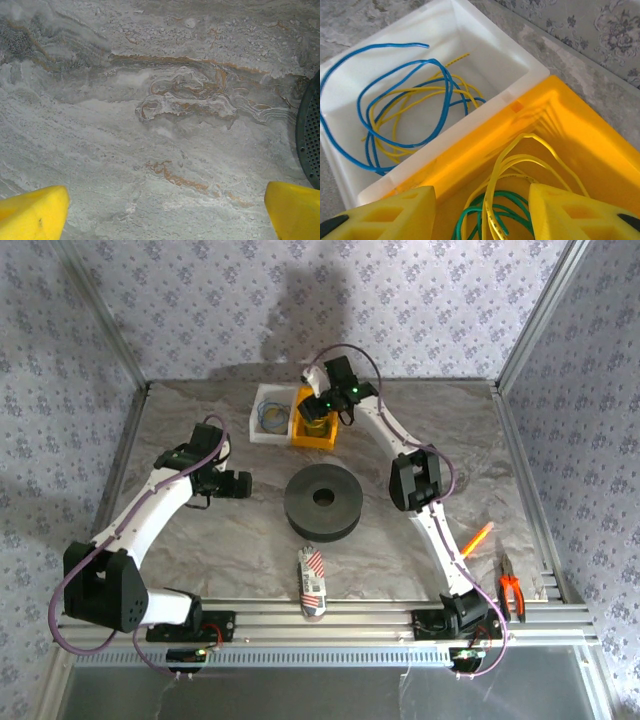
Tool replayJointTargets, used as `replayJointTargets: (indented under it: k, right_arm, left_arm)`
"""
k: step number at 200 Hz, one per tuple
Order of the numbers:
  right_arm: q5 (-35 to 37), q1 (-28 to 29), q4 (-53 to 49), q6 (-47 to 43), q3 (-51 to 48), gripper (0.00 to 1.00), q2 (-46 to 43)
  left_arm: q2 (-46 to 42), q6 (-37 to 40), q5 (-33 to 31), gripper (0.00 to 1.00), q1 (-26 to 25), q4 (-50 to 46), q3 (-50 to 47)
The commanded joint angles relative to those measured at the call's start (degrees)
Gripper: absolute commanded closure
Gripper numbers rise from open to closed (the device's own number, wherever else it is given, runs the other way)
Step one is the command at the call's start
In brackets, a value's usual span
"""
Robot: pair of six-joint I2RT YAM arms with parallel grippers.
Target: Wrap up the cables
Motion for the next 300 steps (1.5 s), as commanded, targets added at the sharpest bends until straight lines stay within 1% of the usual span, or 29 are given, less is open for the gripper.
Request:
replayJointTargets:
  k: [1,35,55,64,112,167,210,235,259,285,300]
  right_arm:
    - [1.9,0.64,0.44,0.9,2.34,0.49,2.11]
    - [3.46,0.73,1.23,1.07,2.29,0.56,2.79]
    - [4.59,0.81,1.67,1.16,2.22,0.63,3.01]
    - [4.99,0.9,1.85,1.16,2.32,0.67,2.93]
    - [7.5,1.53,2.56,0.14,2.38,1.0,1.13]
    - [8.36,2.26,1.5,-2.98,1.39,1.0,-3.98]
    - [6.67,2.39,1.71,-4.11,-2.21,1.0,-9.79]
    - [4.73,2.21,0.09,-3.85,-2.29,1.0,-11.91]
    - [4.32,2.28,-1.76,-4.06,-2.61,1.0,-14.28]
    - [4.41,2.56,-2.0,-4.89,-6.48,1.0,-18.73]
    - [2.82,2.65,-2.0,-5.17,-9.81,1.0,-22.16]
  left_arm:
    - [0.45,0.78,0.32,0.0,-0.32,-0.04,-0.26]
    - [0.74,0.74,0.32,0.0,-0.32,0.11,-0.31]
    - [1.02,0.83,0.38,0.0,-0.32,0.23,-0.31]
    - [1.16,0.87,0.39,0.0,-0.32,0.19,-0.25]
    - [1.08,0.96,0.23,0.0,-0.32,0.13,-0.38]
    - [0.52,0.87,0.31,0.0,-0.32,0.3,-0.49]
    - [-0.17,0.69,0.67,0.0,-0.32,0.45,-0.57]
    - [-0.92,0.67,0.66,0.0,-0.32,0.24,-0.57]
    - [-1.6,0.95,0.88,0.0,-0.32,-0.07,-0.32]
    - [-2.25,0.89,1.39,0.0,-0.32,-0.32,0.13]
    - [-2.94,0.33,2.51,0.0,-0.39,0.16,0.2]
